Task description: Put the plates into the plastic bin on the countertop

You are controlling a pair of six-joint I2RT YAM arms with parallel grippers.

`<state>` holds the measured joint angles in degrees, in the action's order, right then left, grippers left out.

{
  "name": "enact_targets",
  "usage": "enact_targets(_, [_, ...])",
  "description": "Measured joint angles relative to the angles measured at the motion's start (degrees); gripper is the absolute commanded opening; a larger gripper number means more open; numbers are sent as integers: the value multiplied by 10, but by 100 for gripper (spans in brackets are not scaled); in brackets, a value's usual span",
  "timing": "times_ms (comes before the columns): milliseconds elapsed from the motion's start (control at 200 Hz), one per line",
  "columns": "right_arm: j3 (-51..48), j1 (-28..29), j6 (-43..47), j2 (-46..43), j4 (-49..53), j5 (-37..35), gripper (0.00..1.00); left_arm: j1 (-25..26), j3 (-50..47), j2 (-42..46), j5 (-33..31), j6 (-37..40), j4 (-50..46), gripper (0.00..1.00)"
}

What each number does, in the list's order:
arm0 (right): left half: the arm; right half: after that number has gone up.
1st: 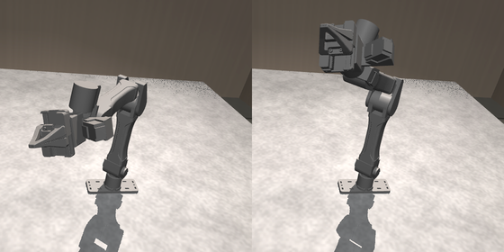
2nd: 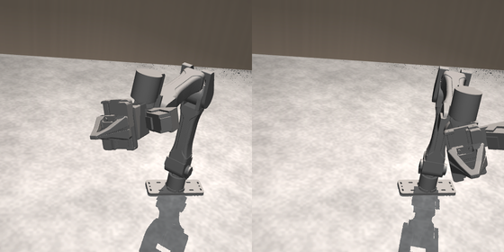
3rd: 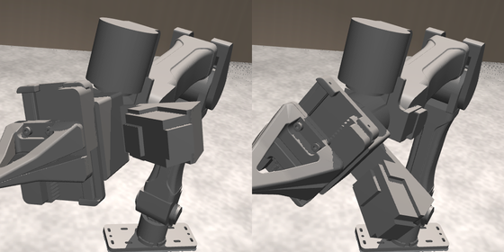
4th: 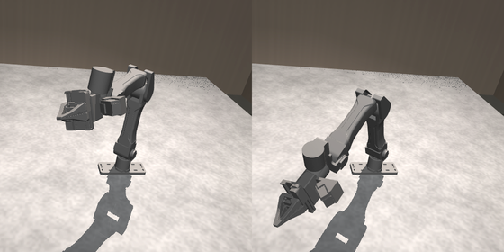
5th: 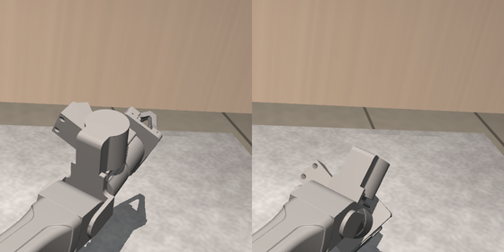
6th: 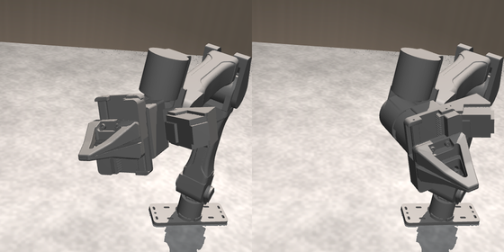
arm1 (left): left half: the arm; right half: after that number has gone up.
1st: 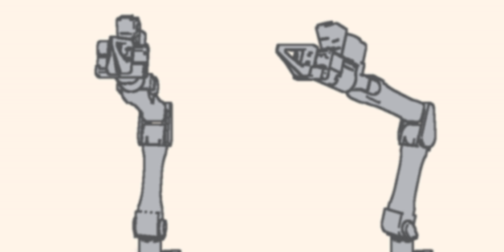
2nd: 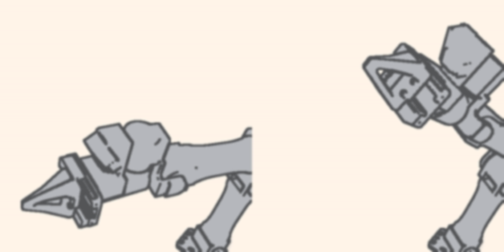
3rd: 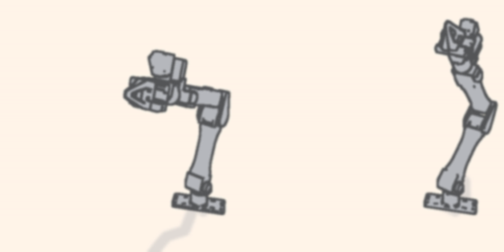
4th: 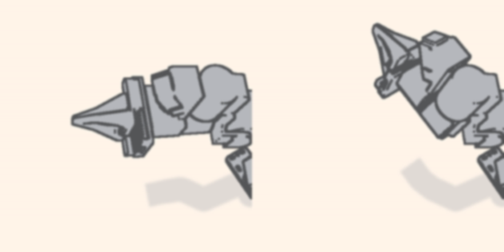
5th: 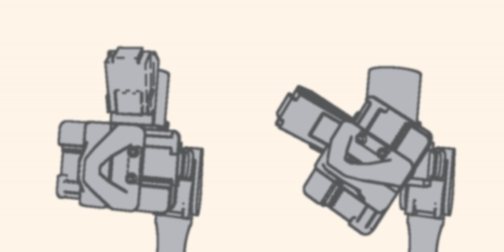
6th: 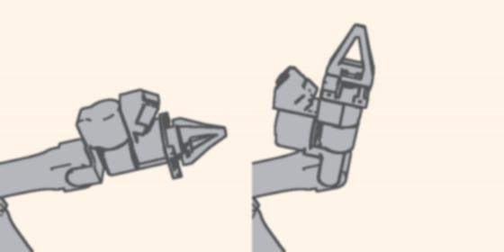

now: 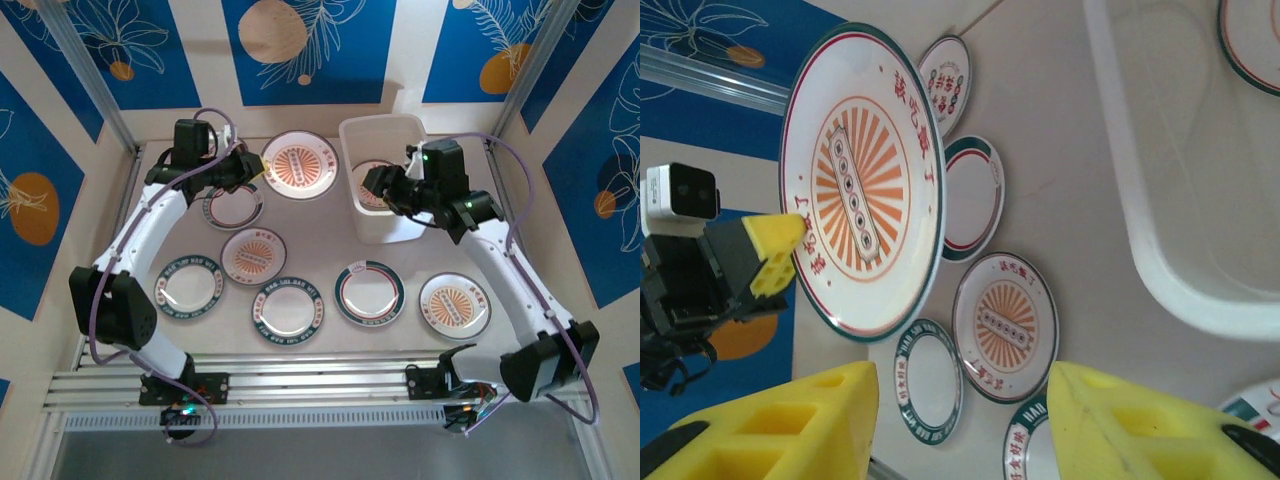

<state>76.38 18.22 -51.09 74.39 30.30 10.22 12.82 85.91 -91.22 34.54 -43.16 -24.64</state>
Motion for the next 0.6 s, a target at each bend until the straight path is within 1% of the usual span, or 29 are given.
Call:
enact_targets(255, [59, -8, 3, 69, -11, 52, 50, 32, -11, 7, 5, -31, 36, 0])
enact_targets(410, [83, -10, 14, 91, -3, 55, 47, 43, -23, 8, 4, -45, 59, 0])
enact_targets(600, [84, -14, 20, 92, 7, 54, 44, 56, -33, 9, 3, -52, 71, 0])
